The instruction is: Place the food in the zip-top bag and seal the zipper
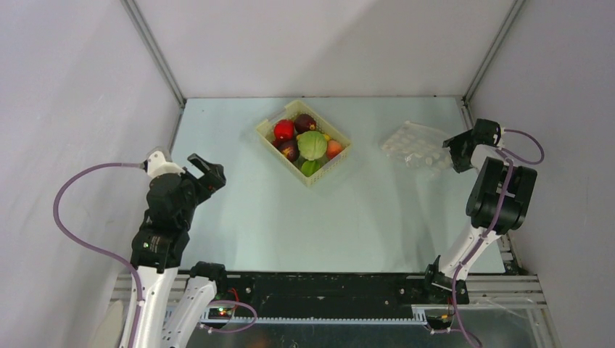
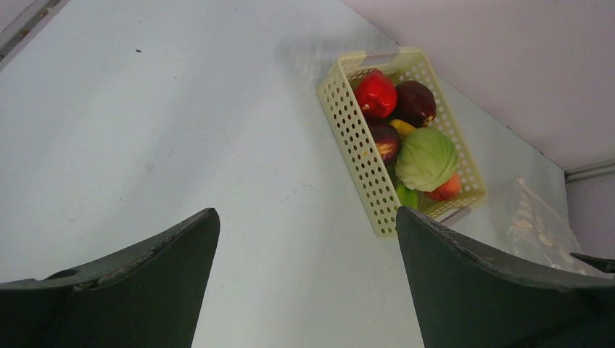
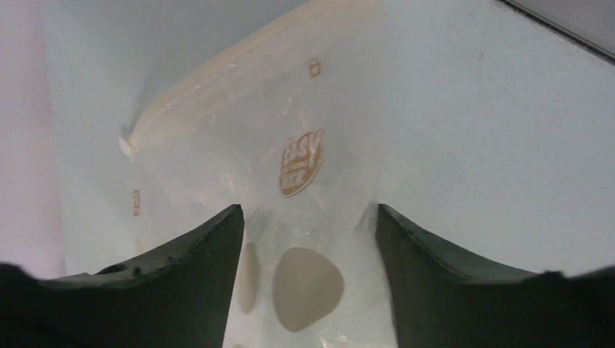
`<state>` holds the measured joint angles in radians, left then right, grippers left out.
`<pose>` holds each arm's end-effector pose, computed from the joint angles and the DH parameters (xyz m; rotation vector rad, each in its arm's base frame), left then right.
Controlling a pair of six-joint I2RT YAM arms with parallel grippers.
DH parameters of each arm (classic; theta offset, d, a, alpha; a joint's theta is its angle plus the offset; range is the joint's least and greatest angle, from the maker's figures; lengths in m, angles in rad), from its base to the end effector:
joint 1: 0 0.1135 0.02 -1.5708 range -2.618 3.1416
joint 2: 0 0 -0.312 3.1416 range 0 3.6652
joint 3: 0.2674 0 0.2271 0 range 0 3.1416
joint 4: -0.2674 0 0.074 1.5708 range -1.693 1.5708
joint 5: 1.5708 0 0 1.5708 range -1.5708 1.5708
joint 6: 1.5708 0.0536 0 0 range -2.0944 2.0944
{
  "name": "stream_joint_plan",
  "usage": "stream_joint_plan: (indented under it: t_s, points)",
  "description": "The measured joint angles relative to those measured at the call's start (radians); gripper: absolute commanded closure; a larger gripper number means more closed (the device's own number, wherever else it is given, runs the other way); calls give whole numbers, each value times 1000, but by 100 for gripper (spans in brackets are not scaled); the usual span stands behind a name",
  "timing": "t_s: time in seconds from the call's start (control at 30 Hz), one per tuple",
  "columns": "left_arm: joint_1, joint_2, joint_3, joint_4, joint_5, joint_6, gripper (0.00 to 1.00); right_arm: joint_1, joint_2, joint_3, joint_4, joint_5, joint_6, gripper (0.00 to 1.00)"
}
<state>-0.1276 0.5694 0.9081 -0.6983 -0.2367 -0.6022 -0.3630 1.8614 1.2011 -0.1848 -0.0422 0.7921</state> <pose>0.0630 0.0046 0.3667 -0.6057 1.8311 -0.2614 0.3783 -0.1413 0.2301 1.3103 2.0463 0.2465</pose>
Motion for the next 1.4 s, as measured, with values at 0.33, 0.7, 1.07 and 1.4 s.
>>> stream_joint_plan:
  t_s: [0.33,0.7,1.07,1.4]
  points:
    - [0,-5,-11,-18,5,0,2,2,-16,0,8,-1,-9,100]
    - [0,-39,-57,-23,86,-13,2,210,-430,-46,-49,115,-282,99]
    - [-3,-33,-96,-14,252,-51,2,661,-893,-403,64,36,-784,100]
    - [-106,56,-129,128,459,-68,2,774,-1085,-459,60,-449,-1064,100]
